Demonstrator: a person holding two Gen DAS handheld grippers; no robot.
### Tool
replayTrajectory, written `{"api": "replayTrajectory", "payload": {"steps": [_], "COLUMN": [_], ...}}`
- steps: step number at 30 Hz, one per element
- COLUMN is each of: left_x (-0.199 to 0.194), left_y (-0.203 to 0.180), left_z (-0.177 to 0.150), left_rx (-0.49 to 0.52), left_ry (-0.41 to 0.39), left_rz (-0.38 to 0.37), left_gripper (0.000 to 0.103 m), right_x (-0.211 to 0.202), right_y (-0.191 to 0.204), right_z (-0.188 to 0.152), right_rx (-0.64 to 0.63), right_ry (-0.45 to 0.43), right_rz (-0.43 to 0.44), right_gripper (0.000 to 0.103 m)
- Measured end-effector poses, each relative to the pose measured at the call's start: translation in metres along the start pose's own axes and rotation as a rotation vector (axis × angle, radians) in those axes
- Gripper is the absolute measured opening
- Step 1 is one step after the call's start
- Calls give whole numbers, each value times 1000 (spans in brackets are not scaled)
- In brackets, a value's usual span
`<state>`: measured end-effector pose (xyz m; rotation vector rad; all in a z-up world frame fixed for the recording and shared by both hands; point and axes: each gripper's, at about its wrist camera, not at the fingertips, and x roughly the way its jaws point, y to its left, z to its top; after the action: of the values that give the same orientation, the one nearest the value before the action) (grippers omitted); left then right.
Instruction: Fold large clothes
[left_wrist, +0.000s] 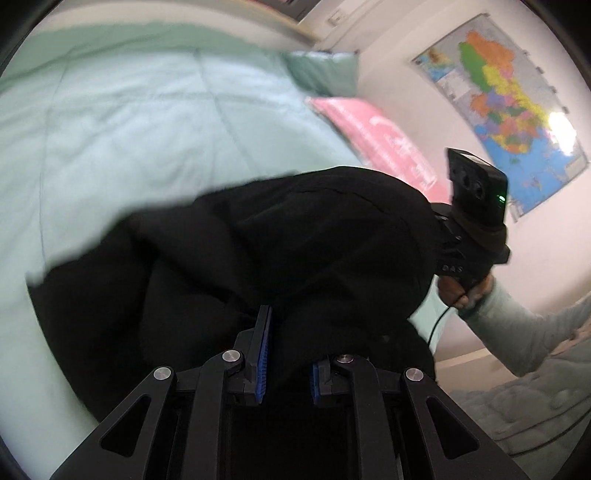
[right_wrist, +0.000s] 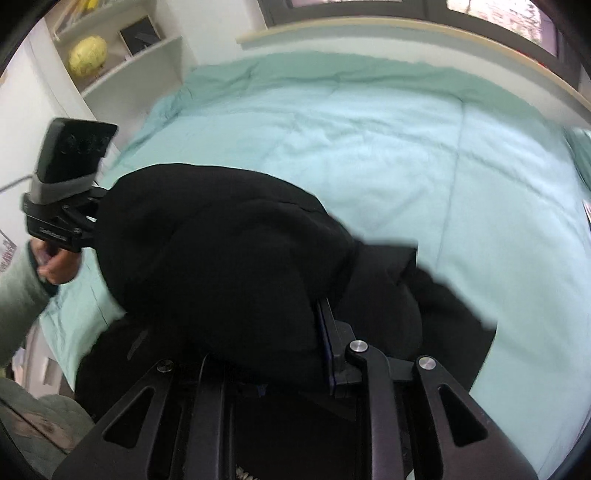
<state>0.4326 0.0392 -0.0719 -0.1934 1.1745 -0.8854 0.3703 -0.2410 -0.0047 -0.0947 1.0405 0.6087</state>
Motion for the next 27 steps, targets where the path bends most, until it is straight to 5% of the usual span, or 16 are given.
{"api": "replayTrajectory", "payload": {"steps": [6,10,13,17,23,25,27], "left_x": [29,8,-19,-60,-85,-64,-34], "left_y": [14,7,11,2,-35,-37,-27], "left_z": [-73,-97,-105,-101,-53,-39,-30], "left_rx": [-158,-178,-229,-236,-163,-190,-221], "left_ry": [56,34,14,-63,-236,-222,-157], "left_rz": [66,108,85,99,42,51,78], "left_gripper": [19,19,19,19,26,37,37], "right_x": [35,27,11,-25,-66,-55,-23], "right_y": [31,42,37,21,12,20,24], "right_z": [-72,-90,-96,-88,-19,0,14], "right_rx": [-14,-31,-4,54,162,187,216], "right_ry": [138,185,196,148,-44,-48,23], "right_rz": [-138,-146,-151,-139,15,26,8], "right_gripper": [33,48,50,51,61,61,61]}}
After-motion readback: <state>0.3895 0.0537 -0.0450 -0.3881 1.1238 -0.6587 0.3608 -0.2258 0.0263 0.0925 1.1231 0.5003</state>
